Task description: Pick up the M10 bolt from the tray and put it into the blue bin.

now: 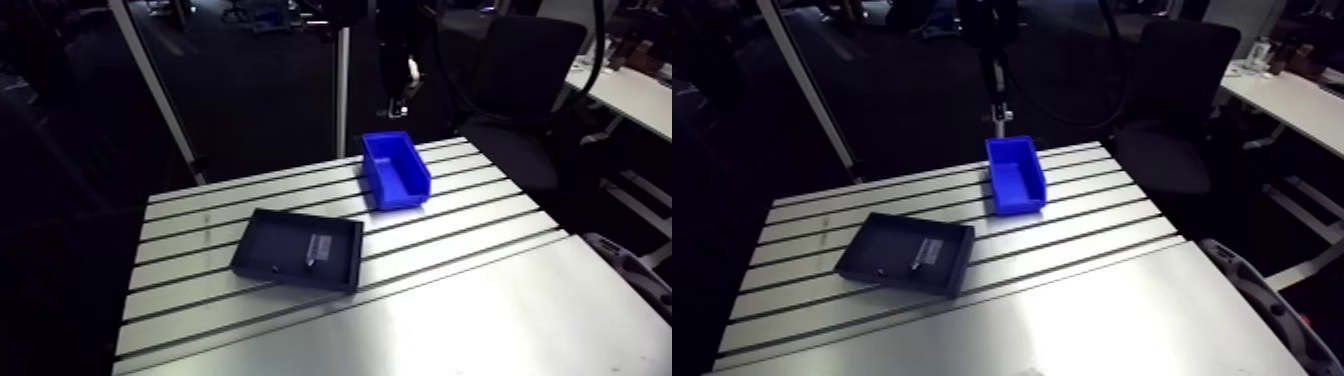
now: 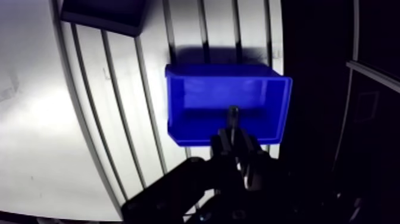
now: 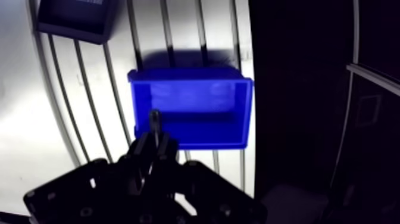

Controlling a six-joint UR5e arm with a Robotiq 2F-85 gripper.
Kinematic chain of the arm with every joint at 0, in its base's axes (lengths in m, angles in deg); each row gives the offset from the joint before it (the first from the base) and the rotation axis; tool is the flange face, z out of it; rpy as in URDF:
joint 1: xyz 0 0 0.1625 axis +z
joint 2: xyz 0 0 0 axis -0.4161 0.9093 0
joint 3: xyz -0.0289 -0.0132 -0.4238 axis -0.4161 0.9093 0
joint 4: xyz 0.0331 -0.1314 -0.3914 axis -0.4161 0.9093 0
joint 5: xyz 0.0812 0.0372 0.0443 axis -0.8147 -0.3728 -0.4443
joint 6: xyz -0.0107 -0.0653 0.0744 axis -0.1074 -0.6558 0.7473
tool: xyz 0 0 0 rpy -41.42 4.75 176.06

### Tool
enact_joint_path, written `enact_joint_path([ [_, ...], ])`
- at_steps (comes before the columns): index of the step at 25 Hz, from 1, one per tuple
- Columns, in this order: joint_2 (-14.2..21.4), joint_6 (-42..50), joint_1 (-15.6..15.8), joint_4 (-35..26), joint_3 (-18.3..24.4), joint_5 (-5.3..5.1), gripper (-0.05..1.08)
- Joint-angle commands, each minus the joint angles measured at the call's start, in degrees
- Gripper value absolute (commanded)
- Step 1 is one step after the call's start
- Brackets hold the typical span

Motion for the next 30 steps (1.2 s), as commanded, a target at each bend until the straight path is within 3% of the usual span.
enact_joint_path([
  [1, -2.8, 0.1, -1.5, 2.4, -0.9, -0.11, 1.07],
  [12, -6.8, 0.9, -2.3, 5.7, -2.6, -0.55, 1.07],
  [22, -12.1, 2.6, -2.2, 9.3, -2.7, -0.2, 1.07],
  [30, -14.0, 4.2, -2.1, 9.9, -2.6, 0.24, 1.07],
])
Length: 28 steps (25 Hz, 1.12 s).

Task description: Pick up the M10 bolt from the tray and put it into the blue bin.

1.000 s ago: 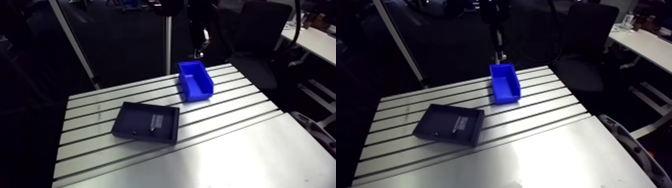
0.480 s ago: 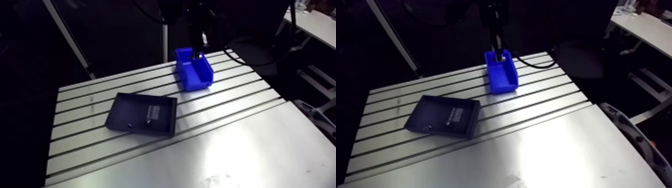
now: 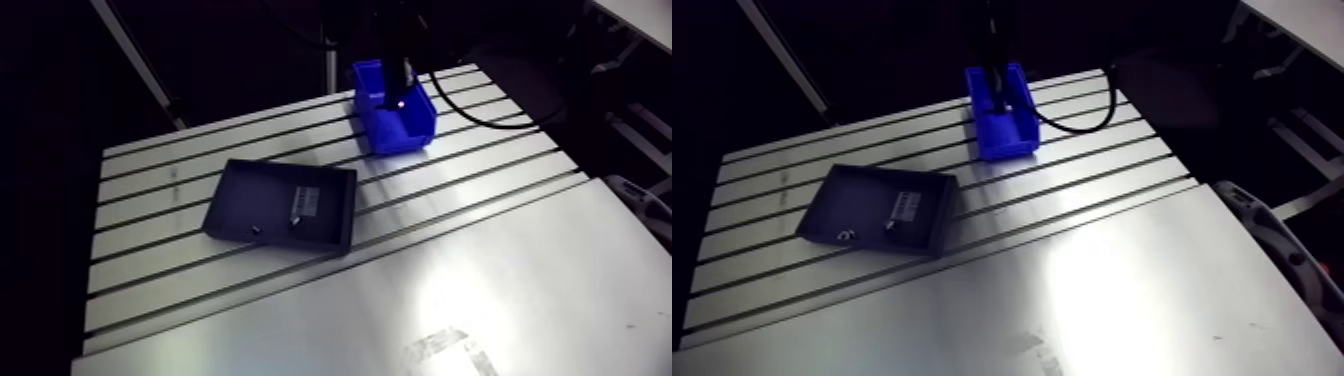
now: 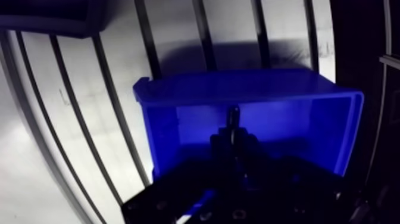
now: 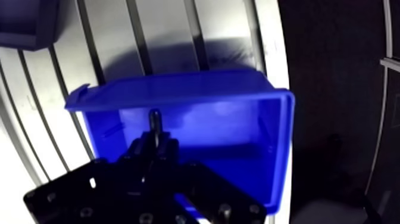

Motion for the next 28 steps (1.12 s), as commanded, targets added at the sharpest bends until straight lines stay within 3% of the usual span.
enact_joint_path([
  [1, -1.7, 1.4, 0.0, 0.4, 0.1, 0.48, 1.07],
  [6, -2.4, 2.0, 0.0, 0.5, 0.4, 0.48, 1.04],
  [9, -2.4, 2.0, 0.0, 0.5, 0.6, 0.48, 0.93],
  [10, -2.4, 1.9, 0.0, 0.4, 0.7, 0.48, 0.82],
  [11, -2.4, 2.1, 0.0, 0.5, 0.7, 0.48, 0.55],
  [12, -2.4, 2.0, 0.0, 0.5, 0.8, 0.48, 0.37],
  [15, -2.1, 1.2, -0.1, 0.5, 1.0, 0.56, 0.01],
  [18, -1.0, 0.8, -0.1, 0.0, 1.6, 0.48, 0.01],
  [21, 3.0, 0.8, -0.1, -1.6, 2.5, 0.3, 0.01],
  [28, 11.6, 4.4, 0.2, -19.8, 7.2, -0.23, 0.01],
])
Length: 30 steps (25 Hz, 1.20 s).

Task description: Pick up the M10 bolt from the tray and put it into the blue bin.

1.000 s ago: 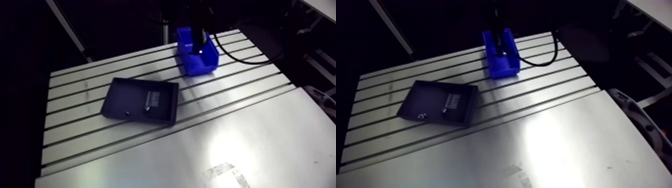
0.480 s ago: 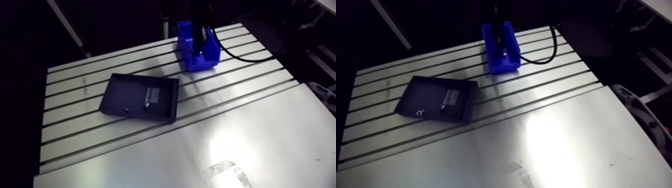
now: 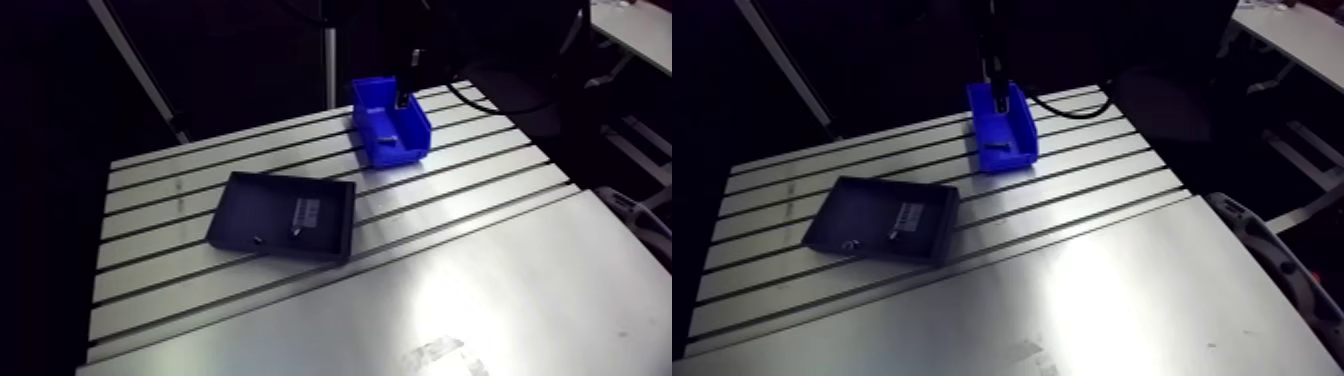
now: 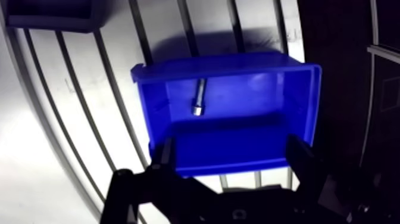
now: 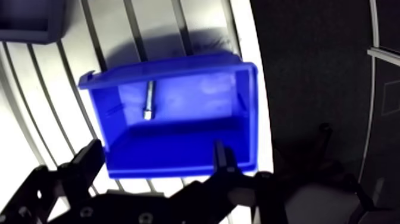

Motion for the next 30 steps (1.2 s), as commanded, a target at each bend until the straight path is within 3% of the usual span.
enact_joint_path([
  [1, 9.3, 5.6, 0.3, -16.7, 4.7, -0.57, 0.01],
  [6, 14.5, 30.2, 1.7, -17.6, 4.8, -0.92, 0.01],
  [10, 18.1, 47.6, 5.4, -18.4, 4.3, -0.92, 0.01],
  [14, 19.4, 63.3, 7.0, -20.3, 4.1, -2.32, 0.01],
  [17, 19.3, 73.8, 9.4, -21.8, 4.0, -2.41, 0.01],
  [20, 19.2, 80.3, 10.2, -23.2, 4.3, -2.59, 0.01],
  [24, 19.2, 88.4, 11.7, -25.5, 4.8, -4.43, 0.01],
  [30, 20.4, 92.5, 12.7, -25.8, 5.2, -4.52, 0.01],
])
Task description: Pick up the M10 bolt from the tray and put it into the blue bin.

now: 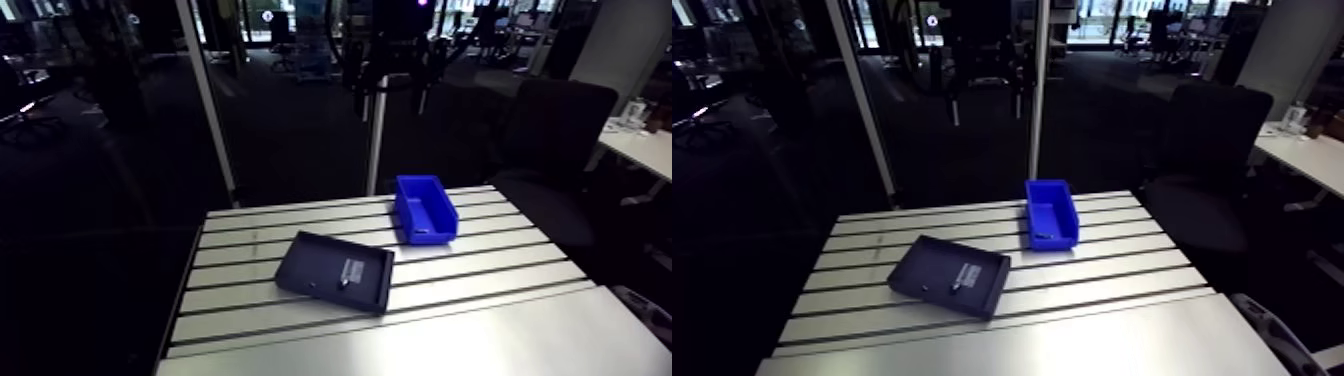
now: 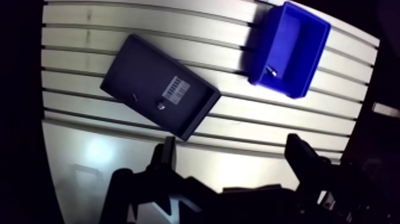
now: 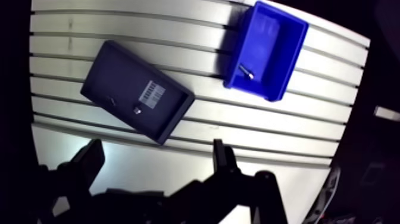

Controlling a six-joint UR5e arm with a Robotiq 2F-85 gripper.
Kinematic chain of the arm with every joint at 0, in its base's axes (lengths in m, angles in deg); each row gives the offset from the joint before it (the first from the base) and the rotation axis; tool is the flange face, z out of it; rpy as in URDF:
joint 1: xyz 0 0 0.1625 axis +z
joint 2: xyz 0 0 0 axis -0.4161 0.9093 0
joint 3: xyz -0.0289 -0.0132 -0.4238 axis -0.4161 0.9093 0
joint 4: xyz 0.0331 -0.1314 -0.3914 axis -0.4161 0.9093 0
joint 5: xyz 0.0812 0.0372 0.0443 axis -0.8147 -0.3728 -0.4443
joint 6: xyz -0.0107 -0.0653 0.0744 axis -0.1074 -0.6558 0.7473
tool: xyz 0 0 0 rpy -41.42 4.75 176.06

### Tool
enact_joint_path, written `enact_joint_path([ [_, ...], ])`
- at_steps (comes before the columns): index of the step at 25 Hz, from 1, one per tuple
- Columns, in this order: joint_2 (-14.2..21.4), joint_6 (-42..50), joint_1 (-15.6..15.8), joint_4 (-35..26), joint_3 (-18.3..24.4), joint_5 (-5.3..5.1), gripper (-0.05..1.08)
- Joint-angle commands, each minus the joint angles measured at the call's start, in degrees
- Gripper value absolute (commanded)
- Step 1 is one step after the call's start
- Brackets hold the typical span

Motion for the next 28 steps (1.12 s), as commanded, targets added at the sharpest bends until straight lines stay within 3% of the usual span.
enact_joint_path([
  [1, 1.9, 13.1, 2.2, -2.1, 0.8, -0.94, 0.01],
  [28, 1.6, 13.1, 2.8, -3.2, 2.0, -0.85, 0.01],
])
